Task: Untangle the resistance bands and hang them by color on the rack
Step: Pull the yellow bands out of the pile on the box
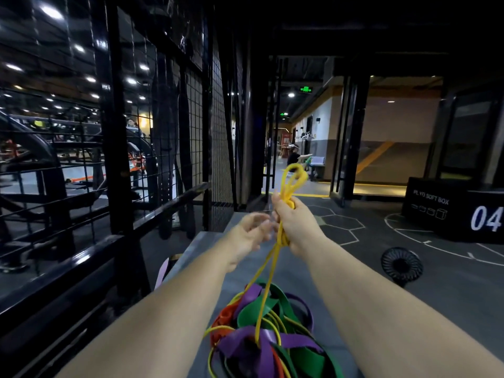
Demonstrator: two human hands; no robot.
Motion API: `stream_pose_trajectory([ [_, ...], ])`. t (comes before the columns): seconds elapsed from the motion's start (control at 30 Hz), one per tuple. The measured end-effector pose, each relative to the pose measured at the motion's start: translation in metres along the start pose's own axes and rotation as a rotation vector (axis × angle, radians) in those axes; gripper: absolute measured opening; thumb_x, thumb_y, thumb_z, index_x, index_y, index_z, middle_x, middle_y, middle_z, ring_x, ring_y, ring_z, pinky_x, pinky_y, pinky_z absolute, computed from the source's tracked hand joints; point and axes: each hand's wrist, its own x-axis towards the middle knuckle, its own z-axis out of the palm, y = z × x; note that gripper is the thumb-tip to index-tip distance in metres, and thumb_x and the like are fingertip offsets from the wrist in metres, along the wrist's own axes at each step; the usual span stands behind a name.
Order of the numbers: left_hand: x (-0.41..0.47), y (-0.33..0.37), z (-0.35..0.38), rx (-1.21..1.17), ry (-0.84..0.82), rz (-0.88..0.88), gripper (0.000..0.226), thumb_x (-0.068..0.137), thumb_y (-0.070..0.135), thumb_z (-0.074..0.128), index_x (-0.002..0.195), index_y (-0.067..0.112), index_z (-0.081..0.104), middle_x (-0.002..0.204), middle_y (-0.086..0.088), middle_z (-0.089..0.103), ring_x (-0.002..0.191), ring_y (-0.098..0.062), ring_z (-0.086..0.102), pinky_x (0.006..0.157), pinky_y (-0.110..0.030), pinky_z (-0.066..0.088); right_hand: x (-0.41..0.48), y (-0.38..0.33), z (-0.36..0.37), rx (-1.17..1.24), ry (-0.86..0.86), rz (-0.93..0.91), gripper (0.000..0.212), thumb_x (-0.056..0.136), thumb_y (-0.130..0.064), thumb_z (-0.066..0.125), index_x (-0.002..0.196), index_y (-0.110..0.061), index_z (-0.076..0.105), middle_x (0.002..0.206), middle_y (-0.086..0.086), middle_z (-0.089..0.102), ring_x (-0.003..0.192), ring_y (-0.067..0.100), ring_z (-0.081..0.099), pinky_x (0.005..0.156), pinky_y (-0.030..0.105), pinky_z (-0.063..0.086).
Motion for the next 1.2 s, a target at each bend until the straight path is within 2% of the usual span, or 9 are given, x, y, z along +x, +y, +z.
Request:
stream_pose_trajectory([
  [0.17, -0.009, -0.028, 0.020, 0.131, -0.179, -0.041, 0.020, 0.103, 0.025, 0.040, 0.094, 0.021, 0.057, 0.090, 0.006, 0.062, 0.087, -0.010, 0.057, 0.079, -0.021, 0.043, 0.006, -0.015, -0.002, 0.004, -0.017, -0.024, 0.025, 0.096, -0.038, 0.058, 0.086, -0.016, 0.049, 0.061, 0.001, 0.041, 0.049, 0.013, 0.036, 0.048, 0.029, 0.036],
  [0.3, -0.016, -0.049, 0.023, 0.337, -0.181, 0.012, 0.007, 0.096, 0.025, 0.057, 0.092, 0.023, 0.051, 0.076, 0.010, 0.048, 0.070, -0.004, 0.045, 0.066, -0.012, 0.038, 0.011, -0.045, -0.008, 0.057, 0.070, -0.097, 0.024, 0.096, -0.034, 0.057, 0.083, -0.018, 0.046, 0.062, 0.000, 0.041, 0.048, 0.012, 0.037, 0.049, 0.029, 0.034],
  [0.37, -0.018, -0.056, 0.024, 0.327, -0.169, -0.001, 0.010, 0.094, 0.015, 0.059, 0.095, 0.018, 0.050, 0.080, 0.008, 0.053, 0.071, -0.003, 0.049, 0.067, -0.008, 0.039, 0.015, -0.063, -0.010, 0.094, 0.103, -0.148, 0.024, 0.097, -0.035, 0.056, 0.084, -0.017, 0.047, 0.061, -0.001, 0.043, 0.048, 0.012, 0.038, 0.047, 0.028, 0.036],
  [0.5, -0.010, -0.051, 0.025, 0.401, -0.069, 0.048, 0.028, 0.092, -0.007, 0.045, 0.083, 0.019, 0.051, 0.078, 0.003, 0.058, 0.069, -0.002, 0.055, 0.072, -0.017, 0.043, 0.018, -0.098, -0.014, 0.137, 0.161, -0.261, 0.027, 0.097, -0.039, 0.056, 0.083, -0.018, 0.046, 0.060, -0.004, 0.043, 0.050, 0.011, 0.040, 0.047, 0.026, 0.039],
  [0.7, 0.043, 0.031, -0.038, 0.553, 0.195, 0.136, 0.022, 0.096, -0.002, 0.042, 0.086, 0.010, 0.058, 0.070, 0.001, 0.053, 0.061, -0.008, 0.049, 0.056, -0.018, 0.039, 0.017, -0.118, -0.045, -0.112, 0.325, -0.309, 0.029, 0.095, -0.043, 0.057, 0.081, -0.020, 0.047, 0.064, -0.003, 0.042, 0.050, 0.009, 0.039, 0.045, 0.023, 0.041],
  [0.83, 0.053, 0.065, -0.044, 0.613, 0.197, 0.168, 0.015, 0.100, 0.008, 0.041, 0.098, 0.016, 0.053, 0.077, 0.005, 0.058, 0.070, -0.011, 0.054, 0.060, -0.014, 0.041, 0.020, -0.092, -0.058, -0.444, 0.222, -0.172, 0.030, 0.088, -0.047, 0.066, 0.098, -0.019, 0.060, 0.072, -0.003, 0.054, 0.061, 0.013, 0.049, 0.058, 0.029, 0.044],
  [0.93, 0.049, 0.054, -0.042, 0.662, 0.180, 0.123, 0.008, 0.100, 0.014, 0.045, 0.106, 0.017, 0.049, 0.084, 0.007, 0.063, 0.068, -0.007, 0.053, 0.060, -0.016, 0.038, 0.014, -0.063, -0.049, -0.602, 0.015, -0.025, 0.035, 0.076, -0.049, 0.078, 0.089, -0.019, 0.064, 0.070, -0.003, 0.060, 0.063, 0.014, 0.055, 0.061, 0.029, 0.045],
  [1.07, 0.040, 0.029, -0.031, 0.617, 0.097, -0.001, 0.011, 0.098, 0.017, 0.051, 0.105, 0.015, 0.043, 0.095, -0.005, 0.068, 0.071, -0.011, 0.054, 0.055, -0.019, 0.038, 0.003, -0.021, -0.032, -0.697, -0.155, 0.085, 0.039, 0.069, -0.042, 0.085, 0.080, -0.017, 0.056, 0.076, 0.002, 0.061, 0.075, 0.020, 0.059, 0.078, 0.036, 0.049],
  [1.2, 0.036, 0.006, -0.024, 0.598, 0.075, -0.053, 0.010, 0.092, 0.020, 0.058, 0.095, 0.017, 0.049, 0.082, -0.001, 0.062, 0.073, -0.016, 0.057, 0.067, -0.025, 0.052, -0.009, 0.013, -0.020, -0.713, -0.220, 0.155, 0.042, 0.072, -0.032, 0.084, 0.077, -0.017, 0.045, 0.072, 0.003, 0.054, 0.070, 0.020, 0.053, 0.070, 0.032, 0.045],
])
